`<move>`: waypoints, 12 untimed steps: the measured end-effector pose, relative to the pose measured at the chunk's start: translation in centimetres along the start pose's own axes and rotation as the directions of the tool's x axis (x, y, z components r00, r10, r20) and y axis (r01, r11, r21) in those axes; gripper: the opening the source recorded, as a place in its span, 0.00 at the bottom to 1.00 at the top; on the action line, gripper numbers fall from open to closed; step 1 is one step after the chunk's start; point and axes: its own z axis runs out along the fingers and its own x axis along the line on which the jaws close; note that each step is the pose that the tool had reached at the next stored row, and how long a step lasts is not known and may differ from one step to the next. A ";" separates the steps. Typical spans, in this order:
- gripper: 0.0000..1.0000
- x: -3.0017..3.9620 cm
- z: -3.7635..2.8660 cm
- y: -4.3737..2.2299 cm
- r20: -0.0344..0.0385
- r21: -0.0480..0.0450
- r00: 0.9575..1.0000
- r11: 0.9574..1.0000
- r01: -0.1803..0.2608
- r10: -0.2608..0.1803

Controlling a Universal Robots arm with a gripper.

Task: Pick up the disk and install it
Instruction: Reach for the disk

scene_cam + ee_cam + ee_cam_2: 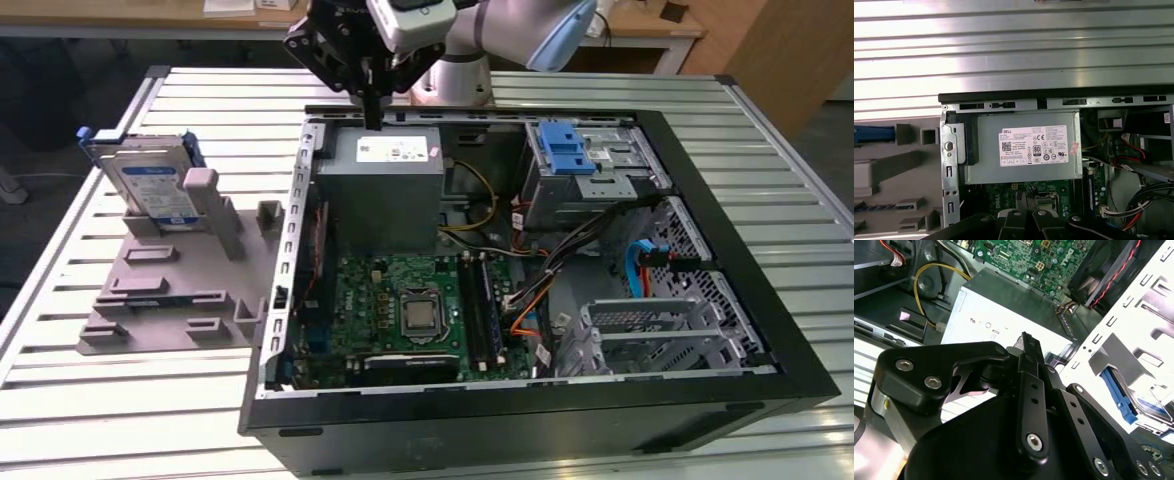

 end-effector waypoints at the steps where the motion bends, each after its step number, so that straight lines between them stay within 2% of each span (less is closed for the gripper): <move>1: 0.11 0.10 0.00 0.02 0.000 0.000 1.000 1.000 0.000 0.000; 5: 0.11 0.39 0.00 0.06 0.000 0.000 1.000 1.000 0.000 0.000; 12: 0.11 0.46 0.00 0.05 0.000 0.000 1.000 1.000 0.000 0.000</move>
